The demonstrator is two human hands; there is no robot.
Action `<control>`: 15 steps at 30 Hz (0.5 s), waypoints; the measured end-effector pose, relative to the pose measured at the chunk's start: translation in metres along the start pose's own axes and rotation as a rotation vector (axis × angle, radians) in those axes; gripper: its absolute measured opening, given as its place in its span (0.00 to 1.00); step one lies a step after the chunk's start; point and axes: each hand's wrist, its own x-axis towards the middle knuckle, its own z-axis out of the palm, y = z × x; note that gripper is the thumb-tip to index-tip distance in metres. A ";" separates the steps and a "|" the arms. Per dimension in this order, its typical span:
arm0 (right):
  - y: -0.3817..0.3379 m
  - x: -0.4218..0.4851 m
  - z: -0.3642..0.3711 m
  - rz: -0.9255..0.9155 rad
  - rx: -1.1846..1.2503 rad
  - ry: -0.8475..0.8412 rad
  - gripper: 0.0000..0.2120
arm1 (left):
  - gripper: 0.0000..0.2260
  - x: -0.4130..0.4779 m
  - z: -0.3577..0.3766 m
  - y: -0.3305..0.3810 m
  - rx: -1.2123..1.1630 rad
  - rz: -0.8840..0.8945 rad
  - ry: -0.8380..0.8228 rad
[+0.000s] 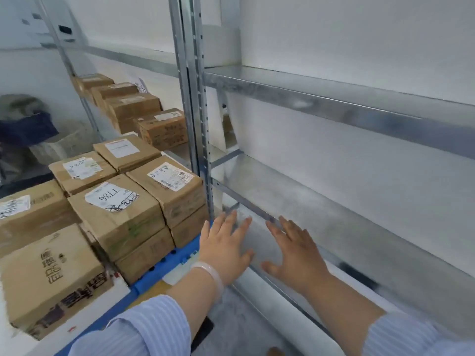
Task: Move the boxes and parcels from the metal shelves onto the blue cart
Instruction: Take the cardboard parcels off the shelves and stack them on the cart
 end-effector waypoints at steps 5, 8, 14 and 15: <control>0.051 -0.088 -0.016 0.256 -0.118 -0.008 0.48 | 0.33 -0.006 0.010 0.090 -0.048 0.242 -0.055; 0.081 -0.142 -0.029 0.389 -0.130 0.027 0.48 | 0.33 -0.016 0.012 0.147 -0.059 0.394 -0.065; 0.130 -0.241 -0.061 0.548 -0.142 0.114 0.47 | 0.34 -0.043 0.012 0.254 -0.085 0.589 -0.091; 0.138 -0.258 -0.067 0.572 -0.141 0.121 0.47 | 0.34 -0.051 0.013 0.273 -0.092 0.617 -0.100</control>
